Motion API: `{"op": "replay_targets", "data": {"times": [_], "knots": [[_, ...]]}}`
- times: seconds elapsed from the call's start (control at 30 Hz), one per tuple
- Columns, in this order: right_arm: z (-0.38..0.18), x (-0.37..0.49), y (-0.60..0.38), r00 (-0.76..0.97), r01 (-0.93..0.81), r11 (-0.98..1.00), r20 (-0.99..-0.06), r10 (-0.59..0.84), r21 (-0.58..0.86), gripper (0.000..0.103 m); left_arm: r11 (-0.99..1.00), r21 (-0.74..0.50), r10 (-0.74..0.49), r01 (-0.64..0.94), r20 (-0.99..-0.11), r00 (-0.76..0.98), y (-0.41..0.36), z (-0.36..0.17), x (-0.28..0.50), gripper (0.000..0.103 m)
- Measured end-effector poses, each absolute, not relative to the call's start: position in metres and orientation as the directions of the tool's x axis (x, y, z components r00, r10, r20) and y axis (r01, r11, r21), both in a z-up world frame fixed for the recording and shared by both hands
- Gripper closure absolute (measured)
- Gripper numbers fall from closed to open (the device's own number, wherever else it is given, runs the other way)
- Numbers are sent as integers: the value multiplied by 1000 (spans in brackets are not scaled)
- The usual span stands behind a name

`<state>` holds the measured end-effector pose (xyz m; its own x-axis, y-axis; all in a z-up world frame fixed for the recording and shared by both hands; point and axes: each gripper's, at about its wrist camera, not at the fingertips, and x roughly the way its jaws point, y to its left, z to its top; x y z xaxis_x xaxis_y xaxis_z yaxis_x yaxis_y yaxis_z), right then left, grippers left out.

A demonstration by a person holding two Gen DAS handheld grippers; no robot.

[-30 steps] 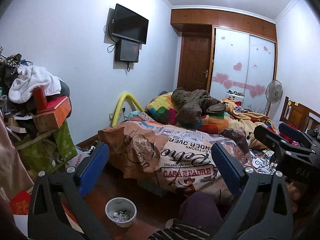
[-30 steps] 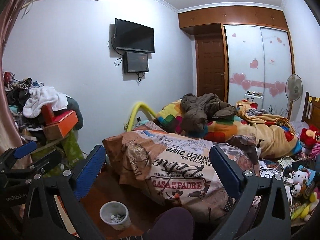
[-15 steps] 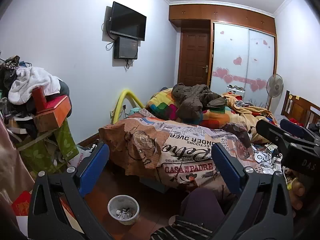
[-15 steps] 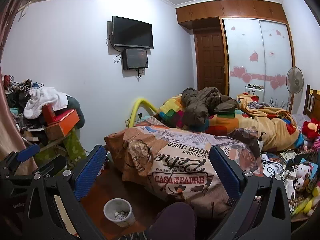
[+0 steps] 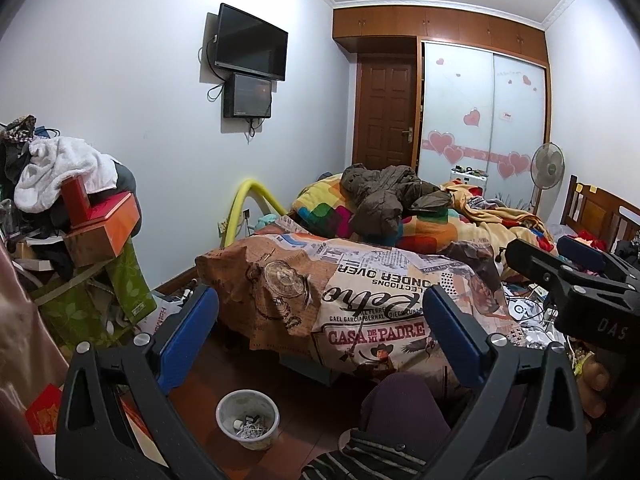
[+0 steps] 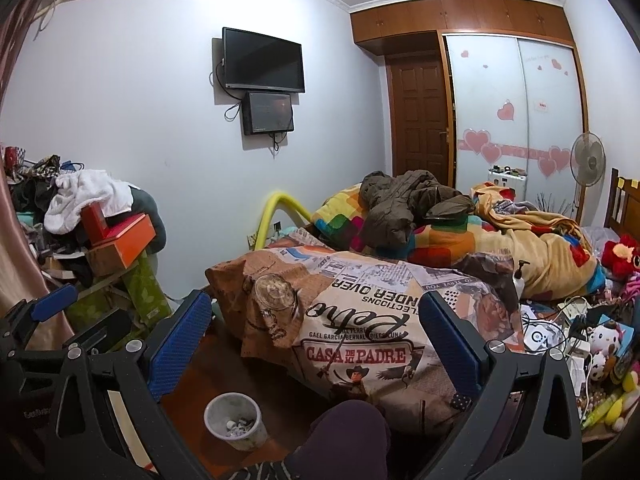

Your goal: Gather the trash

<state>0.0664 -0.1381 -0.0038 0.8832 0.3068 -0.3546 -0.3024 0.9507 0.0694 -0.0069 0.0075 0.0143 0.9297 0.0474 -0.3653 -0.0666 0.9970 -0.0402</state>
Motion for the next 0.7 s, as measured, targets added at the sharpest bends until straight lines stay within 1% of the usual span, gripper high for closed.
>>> {"op": "replay_targets", "data": {"times": [0.7], "knots": [[-7, 70, -144, 876, -319, 946, -365, 316, 54, 0, 996, -53, 47, -73, -377, 925, 10, 8, -5, 1]]}}
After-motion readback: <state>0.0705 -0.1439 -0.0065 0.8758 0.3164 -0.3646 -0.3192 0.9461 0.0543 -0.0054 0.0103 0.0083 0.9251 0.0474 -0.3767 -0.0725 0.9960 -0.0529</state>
